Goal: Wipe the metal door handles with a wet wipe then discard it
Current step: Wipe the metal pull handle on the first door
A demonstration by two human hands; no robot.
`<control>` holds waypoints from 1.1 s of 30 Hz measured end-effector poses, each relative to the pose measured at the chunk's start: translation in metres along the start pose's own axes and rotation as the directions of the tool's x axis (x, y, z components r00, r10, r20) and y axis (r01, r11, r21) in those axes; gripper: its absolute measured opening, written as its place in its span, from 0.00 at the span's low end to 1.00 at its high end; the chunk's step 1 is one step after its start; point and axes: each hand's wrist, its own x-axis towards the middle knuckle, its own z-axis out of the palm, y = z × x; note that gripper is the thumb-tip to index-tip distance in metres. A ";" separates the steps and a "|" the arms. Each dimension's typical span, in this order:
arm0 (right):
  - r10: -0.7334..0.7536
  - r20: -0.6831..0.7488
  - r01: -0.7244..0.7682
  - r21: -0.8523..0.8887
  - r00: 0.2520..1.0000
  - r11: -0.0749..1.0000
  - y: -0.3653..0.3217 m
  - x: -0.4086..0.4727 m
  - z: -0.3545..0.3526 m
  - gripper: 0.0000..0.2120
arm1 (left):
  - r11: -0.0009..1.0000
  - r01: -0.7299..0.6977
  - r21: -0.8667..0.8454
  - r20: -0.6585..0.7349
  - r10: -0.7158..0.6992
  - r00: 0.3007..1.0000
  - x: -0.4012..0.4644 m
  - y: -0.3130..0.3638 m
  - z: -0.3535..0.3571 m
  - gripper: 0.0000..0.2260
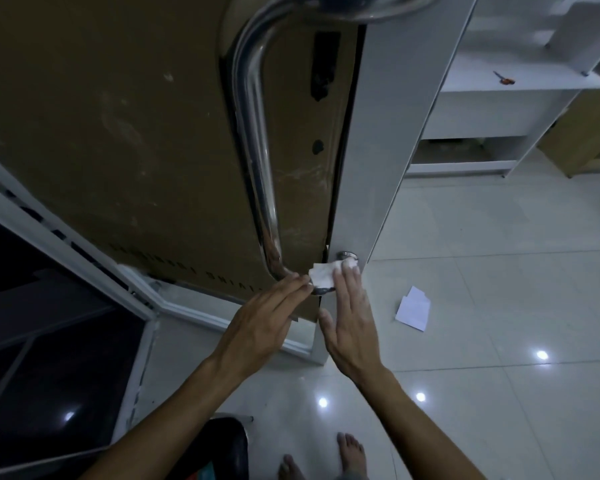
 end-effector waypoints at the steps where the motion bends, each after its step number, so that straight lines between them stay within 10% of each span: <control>1: -0.081 0.047 0.085 -0.094 0.996 0.992 0.010 -0.004 -0.004 0.31 | 0.999 0.006 -0.044 -0.063 -0.009 0.998 -0.002 0.001 0.000 0.21; 5: -0.285 0.208 0.341 -0.319 0.935 0.884 0.032 -0.004 -0.019 0.33 | 0.916 0.201 -0.346 -0.314 -0.315 0.896 -0.013 0.005 0.004 0.18; 10: -0.319 0.336 0.431 -0.348 0.886 0.833 -0.006 0.019 -0.017 0.36 | 0.628 0.387 -0.675 -0.226 -0.676 0.702 -0.004 0.005 0.001 0.18; 16: -0.073 0.309 0.144 -0.211 0.948 0.967 -0.075 0.063 0.001 0.24 | 0.343 0.344 -0.874 -0.079 -0.798 0.597 0.006 -0.001 -0.004 0.19; 33: -0.335 0.465 0.559 -0.519 0.820 0.647 0.013 0.017 -0.046 0.41 | 0.269 0.354 -0.896 0.045 -0.738 0.673 0.016 0.000 -0.009 0.19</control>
